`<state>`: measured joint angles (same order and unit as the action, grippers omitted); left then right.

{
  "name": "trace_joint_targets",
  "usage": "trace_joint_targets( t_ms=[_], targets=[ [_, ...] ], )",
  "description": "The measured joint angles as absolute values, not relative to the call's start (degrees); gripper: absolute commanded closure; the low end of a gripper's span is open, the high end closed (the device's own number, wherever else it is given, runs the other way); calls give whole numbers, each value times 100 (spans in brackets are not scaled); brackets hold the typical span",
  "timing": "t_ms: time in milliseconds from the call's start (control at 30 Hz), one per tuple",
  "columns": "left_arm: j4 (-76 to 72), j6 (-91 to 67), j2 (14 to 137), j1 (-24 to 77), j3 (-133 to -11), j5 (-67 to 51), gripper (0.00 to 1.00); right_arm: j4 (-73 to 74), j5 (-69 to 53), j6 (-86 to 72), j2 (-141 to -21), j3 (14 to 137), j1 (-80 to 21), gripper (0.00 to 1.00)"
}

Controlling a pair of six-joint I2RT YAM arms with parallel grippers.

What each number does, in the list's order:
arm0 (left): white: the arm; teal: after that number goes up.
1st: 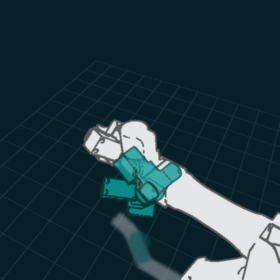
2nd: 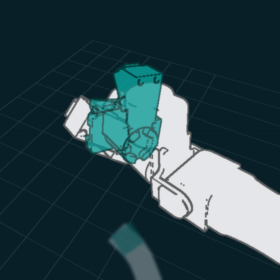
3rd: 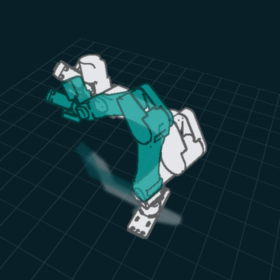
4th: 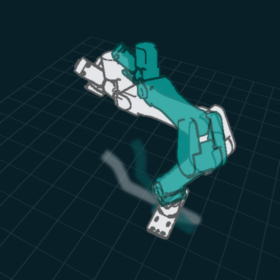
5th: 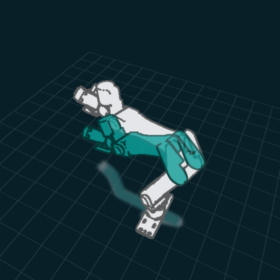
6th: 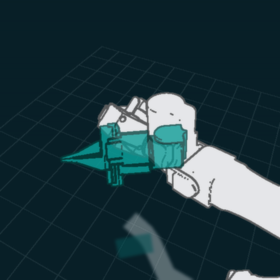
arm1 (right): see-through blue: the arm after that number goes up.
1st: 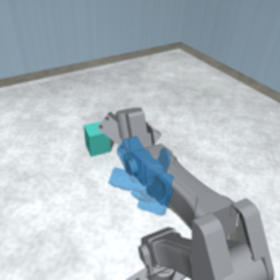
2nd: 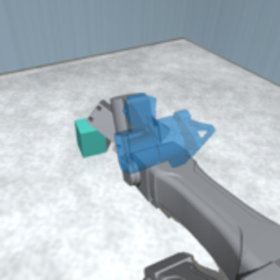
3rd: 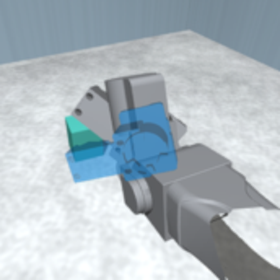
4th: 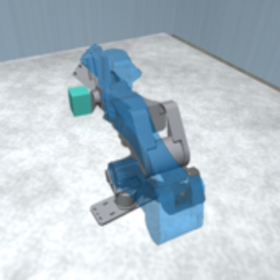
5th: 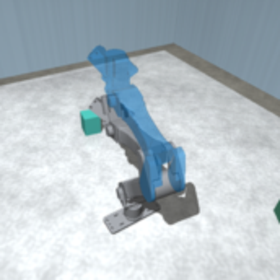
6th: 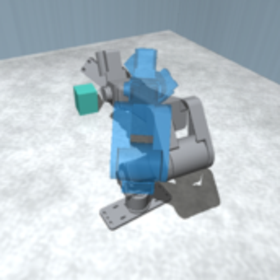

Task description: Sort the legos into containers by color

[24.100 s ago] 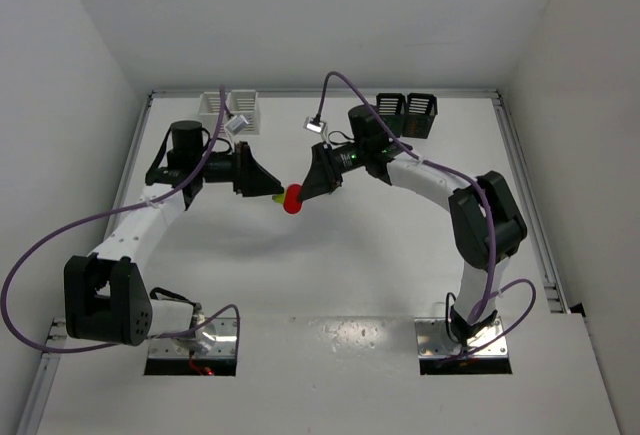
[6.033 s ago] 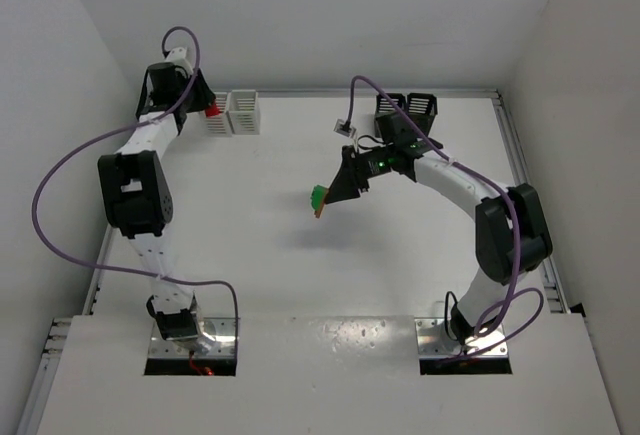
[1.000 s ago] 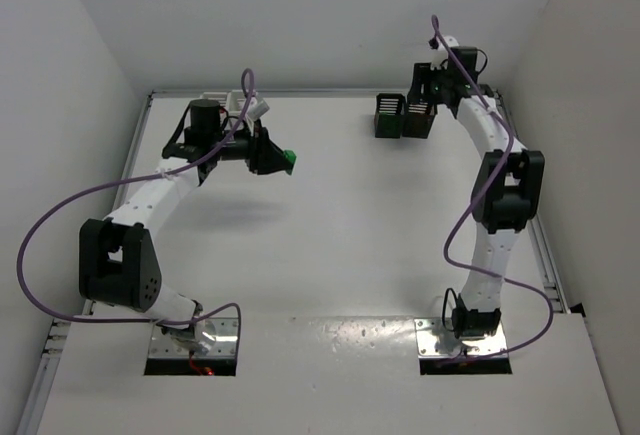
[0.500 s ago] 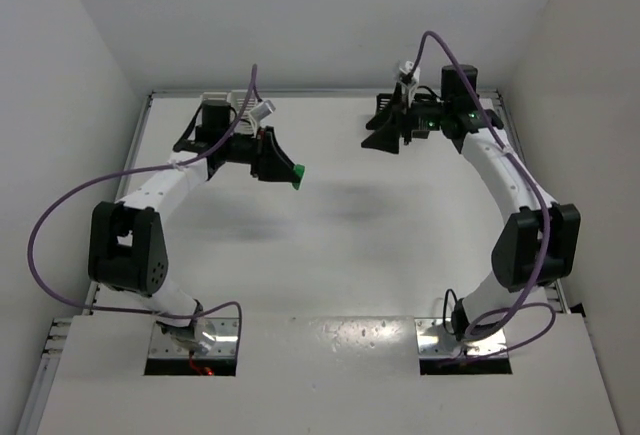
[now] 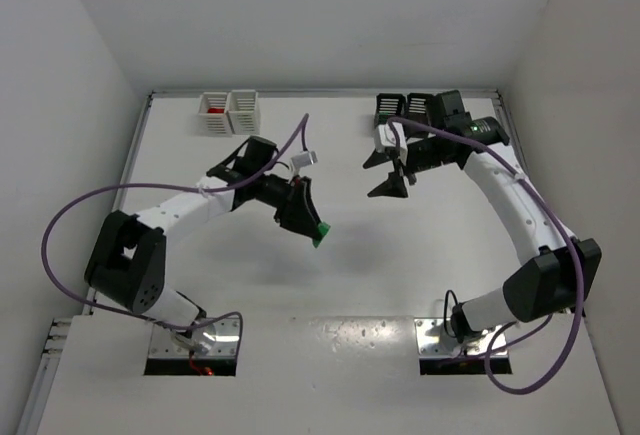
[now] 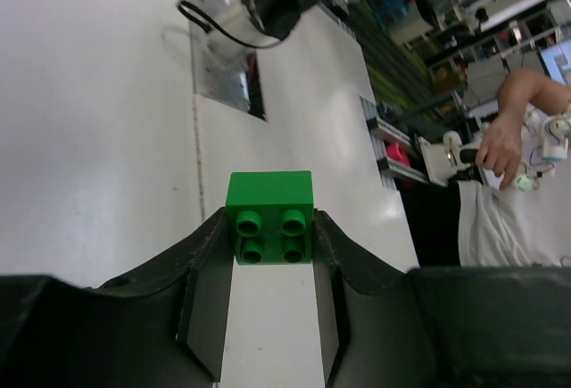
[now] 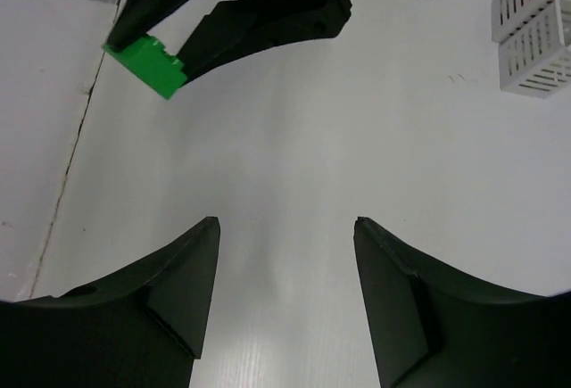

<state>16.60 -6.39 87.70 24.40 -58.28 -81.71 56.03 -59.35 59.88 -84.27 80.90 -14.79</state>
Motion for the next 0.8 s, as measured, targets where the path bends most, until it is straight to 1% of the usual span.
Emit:
trace_joint_targets(
  t_ms=[133, 300, 533, 567, 800],
  targets=[
    [1671, -648, 8501, 2895, -5680, -8062, 83, 5972, -5826, 6604, -8361, 8062, -1719, 38],
    [1581, -722, 8586, 2930, -5688, -8075, 83, 6287, -5690, 7083, -8342, 7839, -2165, 38],
    [1564, -808, 8971, 3203, -5747, -8075, 83, 6528, -5452, 7378, -8252, 7778, -2749, 38],
    [1562, -810, 9004, 3251, -5747, -8075, 83, 6549, -5417, 7400, -8248, 7778, -2818, 39],
    [1566, -834, 9166, 3308, -5881, -8084, 83, 6672, -5133, 7535, -8246, 7778, -3291, 39]
  ],
)
